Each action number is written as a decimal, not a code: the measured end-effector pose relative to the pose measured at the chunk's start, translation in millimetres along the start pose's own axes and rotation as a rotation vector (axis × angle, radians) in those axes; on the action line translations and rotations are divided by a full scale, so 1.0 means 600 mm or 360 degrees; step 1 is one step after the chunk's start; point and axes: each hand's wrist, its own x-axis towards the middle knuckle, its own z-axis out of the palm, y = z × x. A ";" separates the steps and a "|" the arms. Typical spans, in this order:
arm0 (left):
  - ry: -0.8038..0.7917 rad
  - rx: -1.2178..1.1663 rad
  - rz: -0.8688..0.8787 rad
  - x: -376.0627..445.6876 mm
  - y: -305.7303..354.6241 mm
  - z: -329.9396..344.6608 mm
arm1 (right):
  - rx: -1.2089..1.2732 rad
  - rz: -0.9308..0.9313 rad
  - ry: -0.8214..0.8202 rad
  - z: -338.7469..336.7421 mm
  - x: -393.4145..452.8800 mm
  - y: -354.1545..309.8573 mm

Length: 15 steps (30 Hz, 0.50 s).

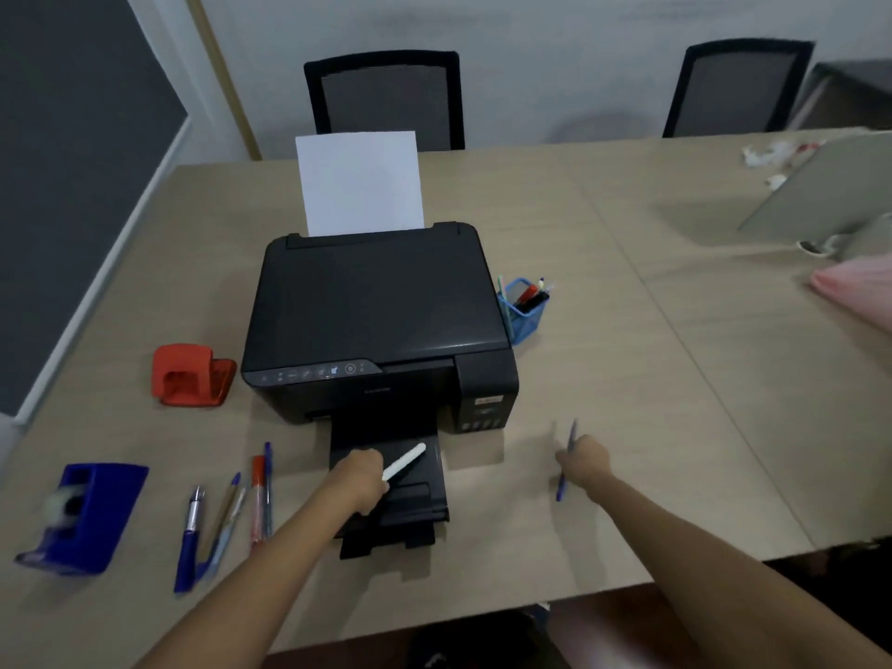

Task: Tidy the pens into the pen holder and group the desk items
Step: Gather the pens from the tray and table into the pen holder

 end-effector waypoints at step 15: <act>0.0869 -0.0087 0.0652 -0.032 0.303 -0.355 | 0.0592 -0.0431 -0.0091 -0.265 0.139 -0.111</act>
